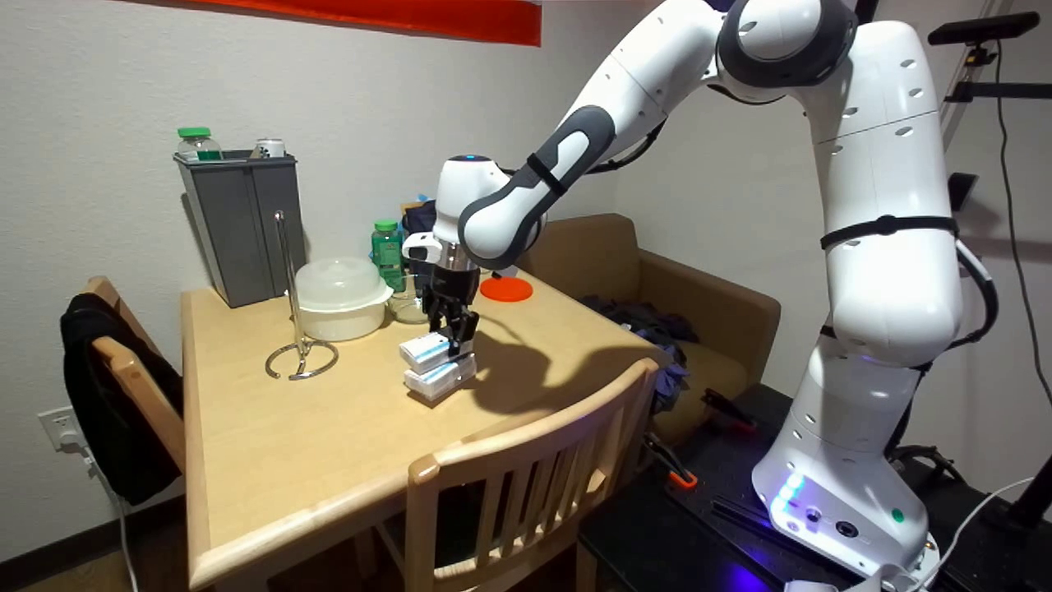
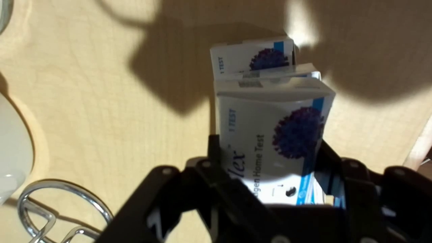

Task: Stack the boxes on top of each other.

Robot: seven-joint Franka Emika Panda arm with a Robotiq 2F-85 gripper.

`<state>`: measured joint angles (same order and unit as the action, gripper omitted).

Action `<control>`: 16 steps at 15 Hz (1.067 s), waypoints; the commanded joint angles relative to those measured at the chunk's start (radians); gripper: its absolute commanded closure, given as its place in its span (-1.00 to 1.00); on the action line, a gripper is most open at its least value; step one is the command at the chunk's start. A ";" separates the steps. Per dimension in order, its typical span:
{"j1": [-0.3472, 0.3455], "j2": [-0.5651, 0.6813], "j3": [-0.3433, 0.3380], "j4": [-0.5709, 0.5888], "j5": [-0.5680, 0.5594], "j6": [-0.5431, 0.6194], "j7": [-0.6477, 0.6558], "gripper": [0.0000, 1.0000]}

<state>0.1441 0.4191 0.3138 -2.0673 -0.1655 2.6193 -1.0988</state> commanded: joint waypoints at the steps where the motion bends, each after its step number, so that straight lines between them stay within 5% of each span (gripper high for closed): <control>1: -0.019 -0.027 0.018 -0.030 0.024 0.014 -0.033 -0.73; 3: -0.016 -0.031 0.017 -0.030 0.022 0.010 -0.030 -0.88; 16: 0.042 -0.147 0.010 -0.091 -0.011 -0.024 0.038 -1.00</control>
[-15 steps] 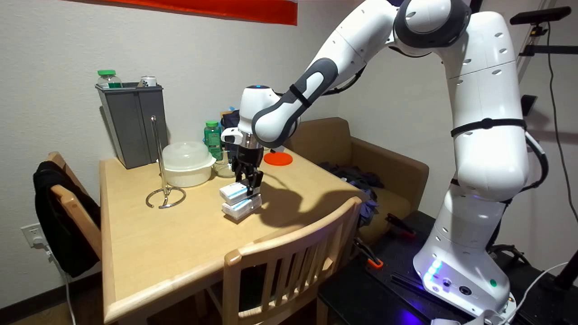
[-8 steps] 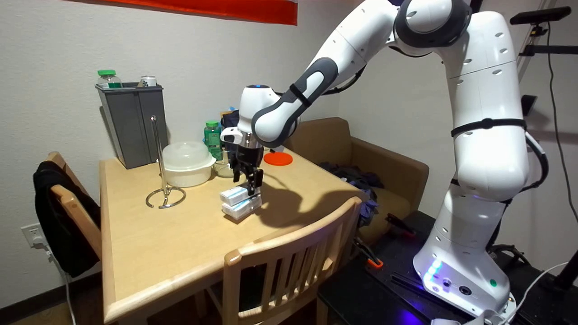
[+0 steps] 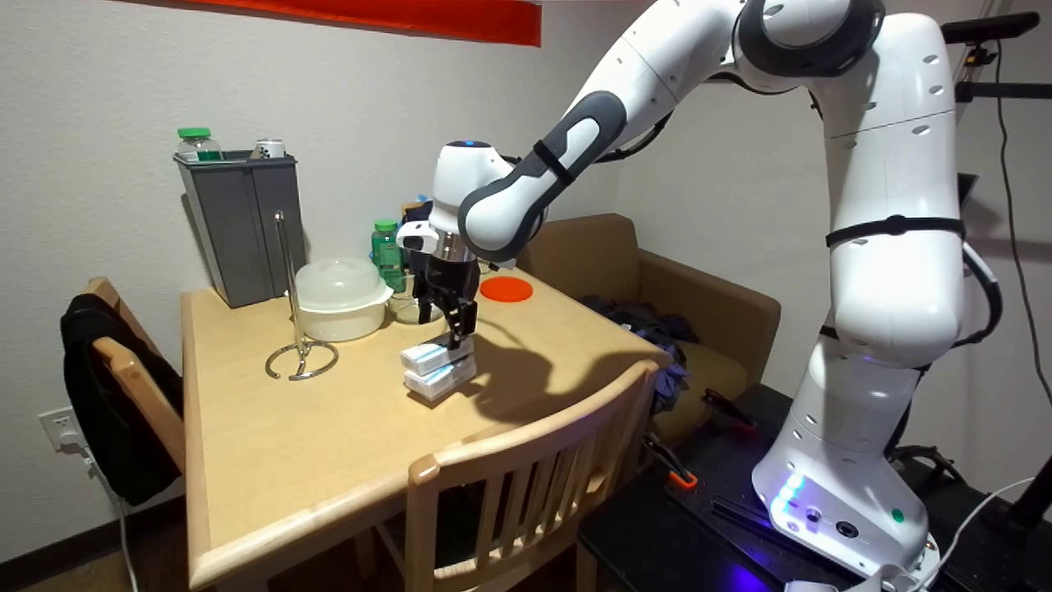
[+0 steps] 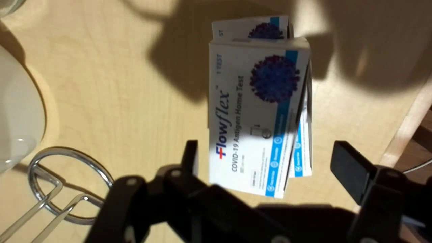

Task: Stack the boxes on top of each other.

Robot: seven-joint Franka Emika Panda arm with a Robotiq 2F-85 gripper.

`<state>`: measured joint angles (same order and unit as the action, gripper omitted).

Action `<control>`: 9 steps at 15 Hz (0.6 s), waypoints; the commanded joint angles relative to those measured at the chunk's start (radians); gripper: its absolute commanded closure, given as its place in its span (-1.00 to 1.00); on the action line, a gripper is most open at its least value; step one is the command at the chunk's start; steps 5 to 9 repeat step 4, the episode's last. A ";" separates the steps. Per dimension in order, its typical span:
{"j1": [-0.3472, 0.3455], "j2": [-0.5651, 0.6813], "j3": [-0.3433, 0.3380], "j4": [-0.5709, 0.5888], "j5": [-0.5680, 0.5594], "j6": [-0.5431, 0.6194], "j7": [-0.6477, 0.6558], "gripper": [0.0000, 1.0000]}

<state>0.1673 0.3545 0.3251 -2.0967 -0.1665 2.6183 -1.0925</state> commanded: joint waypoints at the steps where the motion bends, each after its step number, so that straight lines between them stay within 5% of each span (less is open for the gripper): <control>1: 0.021 -0.088 0.005 -0.064 -0.004 -0.033 0.017 -1.00; 9: 0.027 -0.047 -0.001 -0.030 -0.001 -0.016 0.002 -1.00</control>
